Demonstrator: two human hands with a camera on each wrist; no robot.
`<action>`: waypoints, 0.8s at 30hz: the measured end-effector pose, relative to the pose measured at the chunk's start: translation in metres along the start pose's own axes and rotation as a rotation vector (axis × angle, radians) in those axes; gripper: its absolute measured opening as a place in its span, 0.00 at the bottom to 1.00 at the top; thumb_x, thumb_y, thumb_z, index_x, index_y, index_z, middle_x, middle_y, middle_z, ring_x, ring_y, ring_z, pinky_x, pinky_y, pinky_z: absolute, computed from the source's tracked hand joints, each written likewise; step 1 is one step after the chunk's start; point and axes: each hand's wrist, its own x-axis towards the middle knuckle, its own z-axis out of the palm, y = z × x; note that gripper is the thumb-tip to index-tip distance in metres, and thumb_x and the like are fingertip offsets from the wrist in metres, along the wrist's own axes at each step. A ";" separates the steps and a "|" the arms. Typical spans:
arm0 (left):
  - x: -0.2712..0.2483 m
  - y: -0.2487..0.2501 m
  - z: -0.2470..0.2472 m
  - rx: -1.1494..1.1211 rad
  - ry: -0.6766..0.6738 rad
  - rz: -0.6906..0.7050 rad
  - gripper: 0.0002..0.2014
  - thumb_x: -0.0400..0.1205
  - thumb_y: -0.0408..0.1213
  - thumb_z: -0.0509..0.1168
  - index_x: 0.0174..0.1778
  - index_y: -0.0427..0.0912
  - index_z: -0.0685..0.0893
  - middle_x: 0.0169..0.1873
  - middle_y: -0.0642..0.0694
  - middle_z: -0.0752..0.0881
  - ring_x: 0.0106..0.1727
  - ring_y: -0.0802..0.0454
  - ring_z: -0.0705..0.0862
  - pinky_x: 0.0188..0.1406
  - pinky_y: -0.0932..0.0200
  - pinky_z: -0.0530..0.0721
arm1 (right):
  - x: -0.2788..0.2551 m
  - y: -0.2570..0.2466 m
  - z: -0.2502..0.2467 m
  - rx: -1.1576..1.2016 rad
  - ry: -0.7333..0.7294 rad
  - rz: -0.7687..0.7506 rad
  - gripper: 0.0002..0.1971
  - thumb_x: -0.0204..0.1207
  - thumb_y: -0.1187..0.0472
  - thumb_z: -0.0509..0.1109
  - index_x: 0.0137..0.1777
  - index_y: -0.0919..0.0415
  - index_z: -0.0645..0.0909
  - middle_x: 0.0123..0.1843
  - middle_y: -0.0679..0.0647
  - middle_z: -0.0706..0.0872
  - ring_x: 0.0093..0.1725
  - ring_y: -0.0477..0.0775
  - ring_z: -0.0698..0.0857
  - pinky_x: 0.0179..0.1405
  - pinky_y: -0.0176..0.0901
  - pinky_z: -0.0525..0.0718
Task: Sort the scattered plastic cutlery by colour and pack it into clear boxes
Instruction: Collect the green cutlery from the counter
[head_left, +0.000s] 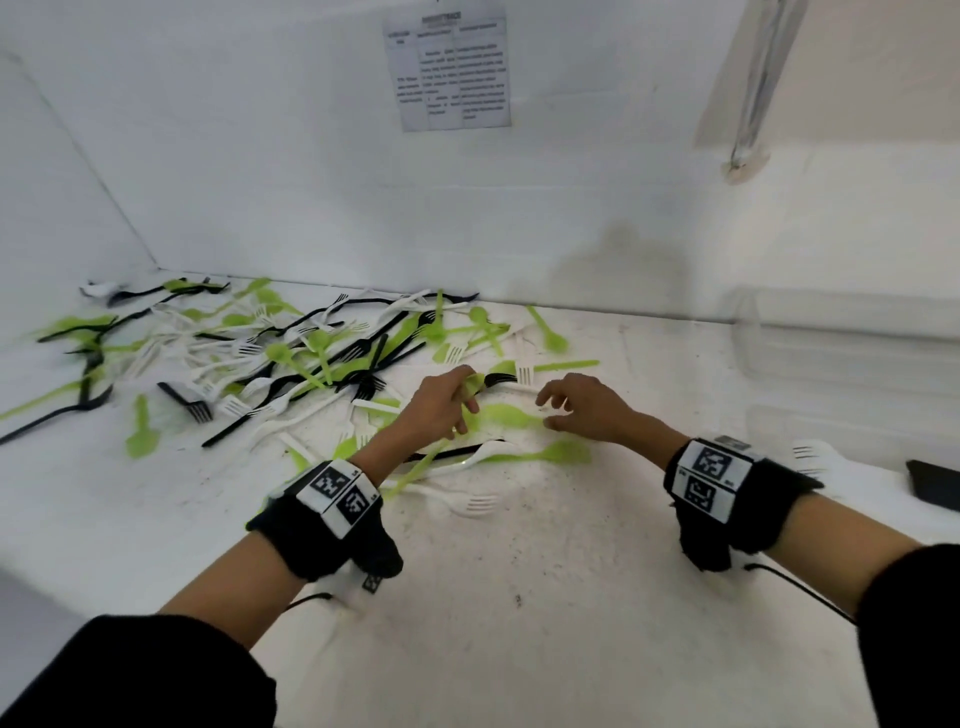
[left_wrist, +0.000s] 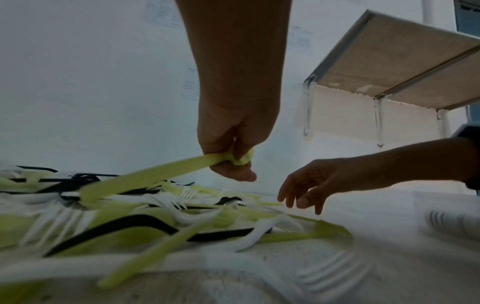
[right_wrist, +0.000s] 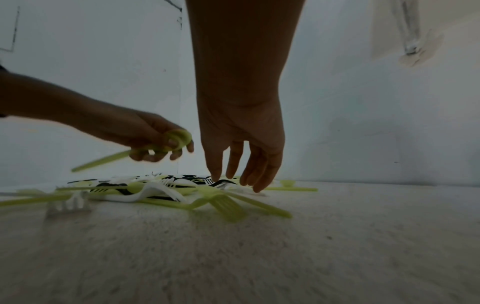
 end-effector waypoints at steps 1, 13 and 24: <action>-0.003 0.003 -0.004 0.000 0.022 0.021 0.17 0.83 0.22 0.49 0.62 0.39 0.76 0.39 0.46 0.81 0.18 0.61 0.78 0.13 0.69 0.73 | 0.004 -0.003 0.003 -0.013 -0.018 0.008 0.17 0.74 0.60 0.72 0.62 0.60 0.80 0.53 0.56 0.79 0.53 0.55 0.78 0.51 0.41 0.73; 0.016 0.013 -0.027 -0.016 0.040 0.107 0.12 0.82 0.24 0.50 0.48 0.39 0.77 0.36 0.47 0.82 0.28 0.51 0.78 0.18 0.70 0.71 | 0.009 -0.002 0.007 0.112 0.032 0.043 0.10 0.75 0.69 0.67 0.54 0.64 0.83 0.48 0.57 0.86 0.42 0.49 0.79 0.39 0.37 0.80; 0.067 -0.006 -0.026 0.235 -0.191 0.181 0.06 0.75 0.38 0.73 0.45 0.44 0.84 0.36 0.52 0.83 0.37 0.51 0.81 0.36 0.61 0.77 | 0.002 -0.006 -0.021 0.564 0.277 0.164 0.08 0.74 0.73 0.67 0.48 0.61 0.75 0.35 0.52 0.82 0.30 0.47 0.83 0.26 0.34 0.84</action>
